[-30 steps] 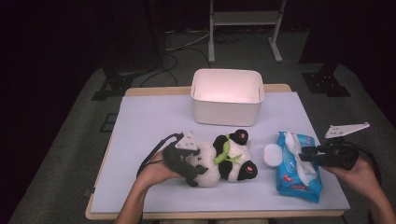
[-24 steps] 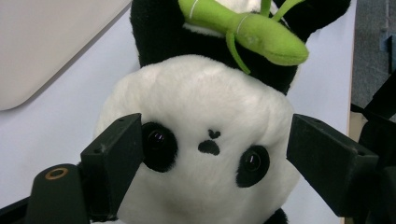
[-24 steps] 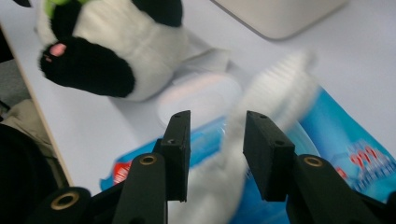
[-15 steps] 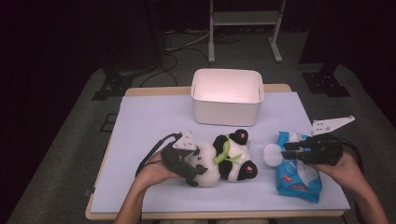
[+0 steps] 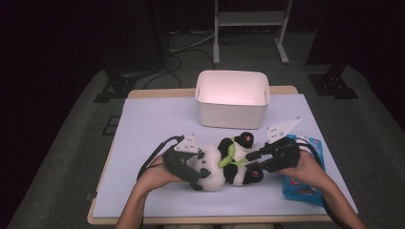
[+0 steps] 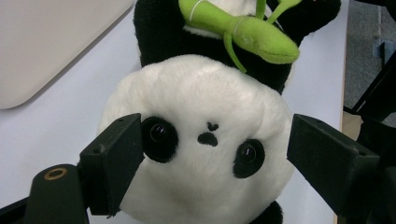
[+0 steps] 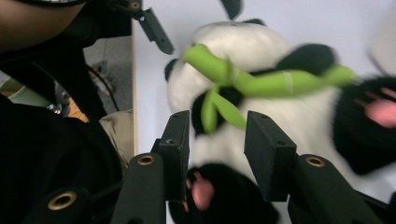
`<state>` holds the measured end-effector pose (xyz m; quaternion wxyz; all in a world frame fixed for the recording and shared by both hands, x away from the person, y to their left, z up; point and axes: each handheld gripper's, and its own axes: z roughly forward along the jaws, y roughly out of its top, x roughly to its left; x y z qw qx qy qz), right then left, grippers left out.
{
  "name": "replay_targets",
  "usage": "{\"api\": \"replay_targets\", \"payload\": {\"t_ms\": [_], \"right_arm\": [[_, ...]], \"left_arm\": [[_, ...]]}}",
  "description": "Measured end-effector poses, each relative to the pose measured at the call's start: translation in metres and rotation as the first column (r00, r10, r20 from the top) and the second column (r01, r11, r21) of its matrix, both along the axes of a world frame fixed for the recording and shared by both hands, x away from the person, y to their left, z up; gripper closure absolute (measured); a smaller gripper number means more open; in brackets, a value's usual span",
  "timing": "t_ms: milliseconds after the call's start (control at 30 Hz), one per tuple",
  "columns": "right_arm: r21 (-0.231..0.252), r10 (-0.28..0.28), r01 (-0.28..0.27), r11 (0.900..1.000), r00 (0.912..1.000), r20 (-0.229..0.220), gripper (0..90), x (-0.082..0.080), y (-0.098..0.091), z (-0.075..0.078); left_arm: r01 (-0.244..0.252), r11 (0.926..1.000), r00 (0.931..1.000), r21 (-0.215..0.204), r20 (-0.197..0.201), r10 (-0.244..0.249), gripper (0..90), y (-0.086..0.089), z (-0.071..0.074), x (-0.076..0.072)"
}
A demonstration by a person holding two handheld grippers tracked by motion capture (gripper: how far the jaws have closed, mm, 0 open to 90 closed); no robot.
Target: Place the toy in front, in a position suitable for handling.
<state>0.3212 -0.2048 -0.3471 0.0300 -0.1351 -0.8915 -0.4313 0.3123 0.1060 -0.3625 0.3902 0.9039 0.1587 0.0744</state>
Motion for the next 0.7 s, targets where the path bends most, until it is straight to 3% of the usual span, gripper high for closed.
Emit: {"api": "replay_targets", "payload": {"t_ms": [67, 200, 700], "right_arm": [[-0.032, 0.027, -0.027, 0.9991, 0.9995, 0.013, 57.7, 0.000, 0.012, -0.004], [-0.086, 0.026, -0.023, 0.9960, 0.9990, 0.036, 56.7, 0.004, 0.028, -0.011], [-0.113, -0.001, 0.014, 0.9935, 0.9938, 0.111, 53.6, 0.011, 0.042, -0.007]], "left_arm": [[0.000, 1.0000, 1.0000, -0.001, -0.005, 0.000, 17.7, 0.000, 0.000, 0.000], [0.001, 1.0000, 0.9999, 0.001, -0.013, -0.001, 17.7, 0.000, -0.002, 0.000], [0.025, 0.9994, 0.9997, 0.024, 0.004, -0.025, 16.9, -0.001, -0.007, 0.002]]}}
